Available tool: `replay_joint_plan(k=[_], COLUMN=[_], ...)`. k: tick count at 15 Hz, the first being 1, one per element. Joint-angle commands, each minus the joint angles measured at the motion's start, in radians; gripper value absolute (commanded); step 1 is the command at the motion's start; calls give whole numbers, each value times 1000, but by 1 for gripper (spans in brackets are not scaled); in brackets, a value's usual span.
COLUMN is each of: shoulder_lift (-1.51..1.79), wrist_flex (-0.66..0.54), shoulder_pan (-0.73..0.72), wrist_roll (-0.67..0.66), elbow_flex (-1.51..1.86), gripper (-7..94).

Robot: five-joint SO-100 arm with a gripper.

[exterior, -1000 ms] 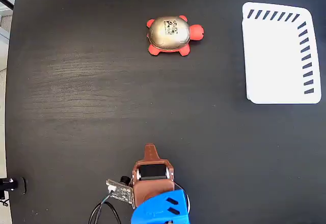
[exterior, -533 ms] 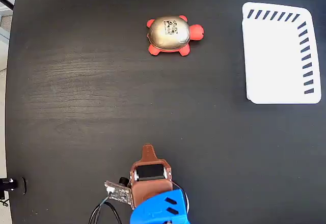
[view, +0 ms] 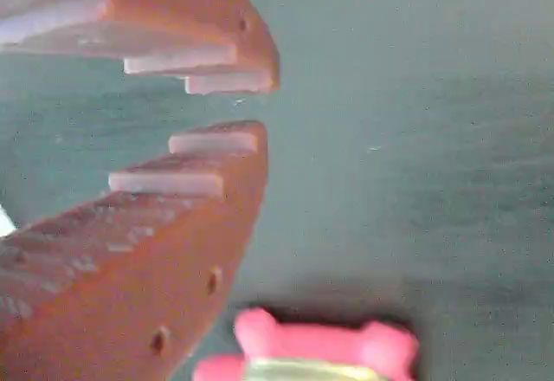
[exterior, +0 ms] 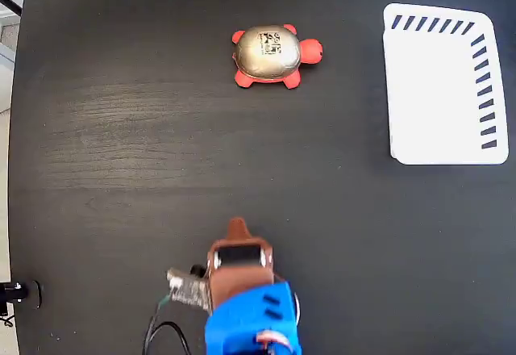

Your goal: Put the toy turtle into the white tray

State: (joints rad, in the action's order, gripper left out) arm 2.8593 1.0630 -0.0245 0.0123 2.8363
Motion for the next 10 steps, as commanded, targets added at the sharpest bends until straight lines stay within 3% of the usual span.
replay_joint_plan(k=[1,7,10], shoulder_lift=[-285,-897,-1175], wrist_flex=[-57,167,221], shoulder_pan=[28,94,138], wrist_roll=[-9,-66,-97], elbow_flex=[-272,-965,-1266], gripper=[0,0,0])
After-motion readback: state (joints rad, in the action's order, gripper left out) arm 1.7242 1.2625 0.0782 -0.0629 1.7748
